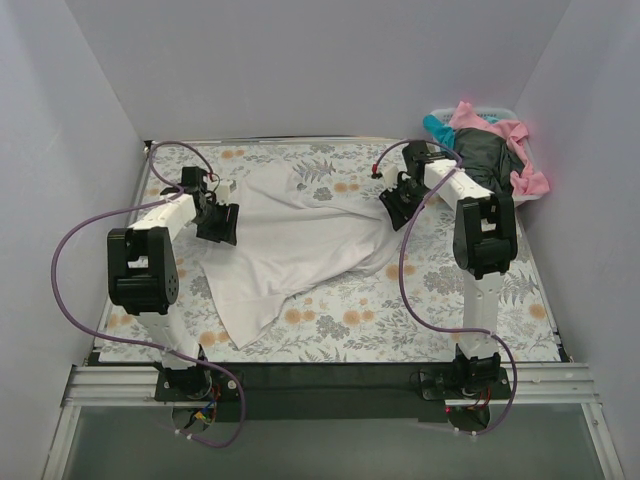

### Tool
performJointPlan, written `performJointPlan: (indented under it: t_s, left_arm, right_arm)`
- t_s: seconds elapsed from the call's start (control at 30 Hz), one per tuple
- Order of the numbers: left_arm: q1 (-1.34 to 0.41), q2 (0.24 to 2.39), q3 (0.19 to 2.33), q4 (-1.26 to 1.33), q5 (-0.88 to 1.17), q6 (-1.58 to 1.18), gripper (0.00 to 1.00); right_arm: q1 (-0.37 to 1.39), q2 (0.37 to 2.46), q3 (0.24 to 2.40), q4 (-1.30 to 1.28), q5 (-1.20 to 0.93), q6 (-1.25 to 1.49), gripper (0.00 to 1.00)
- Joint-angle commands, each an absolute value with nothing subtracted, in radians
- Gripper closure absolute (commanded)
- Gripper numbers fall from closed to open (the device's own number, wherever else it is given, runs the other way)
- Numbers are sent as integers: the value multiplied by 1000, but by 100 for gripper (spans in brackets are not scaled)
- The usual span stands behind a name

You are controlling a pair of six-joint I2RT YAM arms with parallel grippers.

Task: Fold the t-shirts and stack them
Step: Flatten the tshirt out

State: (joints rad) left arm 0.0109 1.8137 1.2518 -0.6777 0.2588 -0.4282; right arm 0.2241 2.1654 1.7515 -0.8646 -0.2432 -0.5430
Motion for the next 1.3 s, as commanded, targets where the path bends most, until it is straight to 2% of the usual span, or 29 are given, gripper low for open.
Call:
performJointPlan:
  t_s: [0.0, 0.03, 0.17, 0.23, 0.27, 0.33, 0.43, 0.6, 0.63, 0.67, 0.73, 0.77, 0.83, 0.93, 0.97, 1.0, 1.1, 1.13, 1.27]
  left_arm:
    - [14, 1755, 1236, -664, 252, -437, 50]
    - [14, 1756, 1232, -661, 247, -436, 51]
    - [14, 1770, 1204, -647, 227, -430, 53]
    - [14, 1786, 1197, -644, 215, -428, 57]
    - [14, 1793, 1190, -644, 192, -428, 60]
    - [14, 1807, 1172, -635, 161, -428, 68]
    - [14, 1824, 1158, -623, 75, -426, 73]
    - [15, 1838, 1189, -638, 81, -437, 73]
    - [14, 1841, 1213, -653, 96, -443, 72]
    - [14, 1847, 1226, -661, 115, -448, 70]
    - [14, 1845, 1250, -689, 182, -462, 64]
    - [14, 1824, 1268, -696, 210, -466, 62]
    - [14, 1778, 1272, -703, 297, -468, 58]
    - [14, 1669, 1252, -713, 379, -437, 53]
    - [14, 1640, 1243, -721, 420, -425, 52]
    - [14, 1590, 1220, -730, 443, -404, 52]
    - [-27, 1473, 1148, -767, 499, -315, 50]
    - [-67, 1445, 1126, -765, 497, -296, 49]
    - [-250, 1329, 1016, -707, 445, -213, 47]
  right_arm:
    - [229, 2169, 1730, -821, -206, -561, 60]
    - [230, 2168, 1729, -818, -193, -561, 68]
    - [230, 2151, 1741, -815, -160, -568, 88]
    - [229, 2138, 1755, -815, -124, -569, 99]
    - [227, 2128, 1766, -813, -111, -571, 99]
    - [221, 2120, 1821, -786, -62, -575, 99]
    - [200, 2161, 1940, -721, -5, -563, 99]
    - [186, 2301, 2115, -595, 17, -522, 99]
    - [192, 2325, 2153, -597, 8, -511, 78]
    - [198, 2373, 2169, -598, 6, -506, 63]
    - [212, 2390, 2172, -630, 15, -508, 41]
    - [213, 2376, 2160, -649, 8, -511, 39]
    - [210, 2270, 2094, -680, -53, -509, 39]
    - [204, 2107, 1883, -716, -177, -499, 39]
    - [204, 1994, 1831, -727, -217, -491, 39]
    - [203, 1941, 1707, -741, -262, -473, 39]
    - [207, 1764, 1472, -781, -457, -450, 45]
    - [207, 1696, 1407, -781, -539, -448, 51]
    - [248, 1605, 1197, -698, -594, -419, 61]
